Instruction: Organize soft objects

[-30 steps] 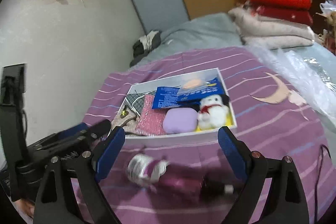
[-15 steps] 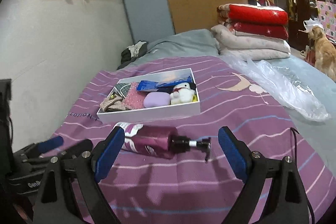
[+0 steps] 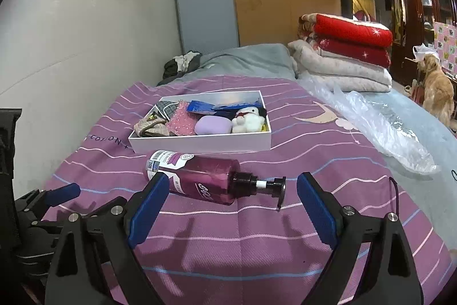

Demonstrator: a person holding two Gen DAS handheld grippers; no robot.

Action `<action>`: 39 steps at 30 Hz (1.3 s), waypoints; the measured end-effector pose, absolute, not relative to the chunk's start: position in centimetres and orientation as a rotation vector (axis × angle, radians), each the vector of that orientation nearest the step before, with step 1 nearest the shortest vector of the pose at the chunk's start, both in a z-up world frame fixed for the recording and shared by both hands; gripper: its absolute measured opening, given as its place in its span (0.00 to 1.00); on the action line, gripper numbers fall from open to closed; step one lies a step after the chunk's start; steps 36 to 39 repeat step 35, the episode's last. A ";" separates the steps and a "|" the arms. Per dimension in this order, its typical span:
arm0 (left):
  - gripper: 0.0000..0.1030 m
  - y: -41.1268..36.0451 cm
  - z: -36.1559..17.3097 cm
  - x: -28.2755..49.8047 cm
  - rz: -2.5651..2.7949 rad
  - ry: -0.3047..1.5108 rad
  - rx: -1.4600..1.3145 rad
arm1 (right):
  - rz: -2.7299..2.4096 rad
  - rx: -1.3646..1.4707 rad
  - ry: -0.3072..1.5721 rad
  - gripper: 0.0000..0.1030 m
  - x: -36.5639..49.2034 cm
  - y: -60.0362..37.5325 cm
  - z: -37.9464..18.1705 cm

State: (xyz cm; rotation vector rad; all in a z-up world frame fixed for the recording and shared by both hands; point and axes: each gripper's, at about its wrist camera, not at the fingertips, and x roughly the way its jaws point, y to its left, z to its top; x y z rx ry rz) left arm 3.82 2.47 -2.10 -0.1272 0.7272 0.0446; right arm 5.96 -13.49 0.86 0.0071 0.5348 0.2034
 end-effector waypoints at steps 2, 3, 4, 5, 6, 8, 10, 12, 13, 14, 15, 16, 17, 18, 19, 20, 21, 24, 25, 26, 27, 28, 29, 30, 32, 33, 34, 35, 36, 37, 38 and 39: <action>0.93 2.3 -2.0 3.7 0.046 0.719 -0.117 | 0.207 0.007 0.548 0.89 6.1 -13.4 0.7; 0.93 2.2 -1.9 3.6 0.047 0.715 -0.111 | 0.209 0.007 0.554 0.89 6.2 -13.4 0.6; 0.93 2.1 -1.9 3.5 0.049 0.712 -0.106 | 0.211 0.007 0.560 0.89 6.3 -13.4 0.6; 0.93 2.0 -1.9 3.5 0.048 0.710 -0.099 | 0.212 0.007 0.564 0.89 6.3 -13.3 0.5; 0.93 1.9 -1.9 3.5 0.049 0.711 -0.096 | 0.212 0.007 0.567 0.89 6.4 -13.3 0.5; 0.93 1.9 -1.9 3.6 0.052 0.714 -0.091 | 0.212 0.007 0.572 0.89 6.5 -13.3 0.4; 0.93 1.9 -1.9 3.6 0.053 0.714 -0.092 | 0.211 0.004 0.574 0.89 6.5 -13.2 0.4; 0.93 1.9 -1.9 3.5 0.056 0.709 -0.095 | 0.211 0.003 0.573 0.89 6.5 -13.2 0.4; 0.93 1.9 -1.9 3.5 0.057 0.708 -0.094 | 0.211 0.004 0.573 0.89 6.5 -13.2 0.4; 0.93 1.8 -1.9 3.5 0.057 0.708 -0.092 | 0.211 0.005 0.574 0.89 6.5 -13.2 0.4; 0.93 1.8 -1.9 3.5 0.057 0.709 -0.091 | 0.211 0.005 0.575 0.89 6.5 -13.2 0.4; 0.93 1.8 -1.9 3.5 0.057 0.711 -0.092 | 0.211 0.006 0.577 0.89 6.5 -13.1 0.4; 0.93 1.8 -1.9 3.5 0.056 0.712 -0.093 | 0.212 0.006 0.578 0.89 6.5 -13.2 0.4; 0.93 1.9 -1.9 3.5 0.056 0.712 -0.095 | 0.213 0.006 0.580 0.90 6.5 -13.1 0.4; 0.93 1.9 -1.9 3.5 0.057 0.712 -0.095 | 0.213 0.005 0.580 0.90 6.5 -13.1 0.4; 0.93 1.9 -1.9 3.5 0.057 0.712 -0.094 | 0.213 0.006 0.581 0.90 6.5 -13.1 0.4; 0.93 1.9 -1.9 3.5 0.057 0.713 -0.093 | 0.213 0.007 0.581 0.90 6.5 -13.1 0.4; 0.93 1.9 -1.9 3.5 0.055 0.718 -0.091 | 0.213 0.010 0.586 0.90 6.5 -13.2 0.4; 0.93 1.9 -1.9 3.5 0.054 0.719 -0.091 | 0.214 0.012 0.588 0.90 6.5 -13.2 0.3; 0.93 2.0 -1.9 3.5 0.052 0.720 -0.092 | 0.215 0.014 0.590 0.90 6.6 -13.3 0.3; 0.93 2.0 -1.9 3.5 0.051 0.722 -0.092 | 0.215 0.016 0.590 0.91 6.6 -13.3 0.3; 0.93 2.0 -1.8 3.5 0.049 0.726 -0.094 | 0.213 0.017 0.592 0.91 6.6 -13.3 0.3; 0.93 2.1 -1.8 3.4 0.052 0.720 -0.095 | 0.211 0.019 0.596 0.92 6.6 -13.4 0.3; 0.93 2.0 -1.6 3.4 0.061 0.716 -0.093 | 0.210 0.022 0.600 0.93 6.6 -13.4 0.4; 0.93 1.8 -1.1 3.2 0.098 0.708 -0.068 | 0.212 0.033 0.608 0.94 6.7 -13.6 0.5; 0.93 1.7 -0.8 3.1 0.093 0.706 -0.065 | 0.214 0.036 0.611 0.95 6.7 -13.7 0.6; 0.93 1.6 -0.4 3.0 0.068 0.713 -0.068 | 0.220 0.042 0.613 0.95 6.7 -13.8 0.8; 0.93 1.6 -0.1 3.0 0.039 0.732 -0.076 | 0.226 0.051 0.622 0.95 6.8 -14.0 1.0; 0.93 1.6 -0.1 3.0 0.039 0.732 -0.076 | 0.226 0.051 0.622 0.95 6.8 -14.0 1.0; 0.93 1.6 -0.1 3.0 0.039 0.732 -0.076 | 0.226 0.051 0.622 0.95 6.8 -14.0 1.0; 0.93 1.6 -0.1 3.0 0.039 0.732 -0.076 | 0.226 0.051 0.622 0.95 6.8 -14.0 1.0; 0.93 1.6 -0.1 3.0 0.039 0.732 -0.076 | 0.226 0.051 0.622 0.95 6.8 -14.0 1.0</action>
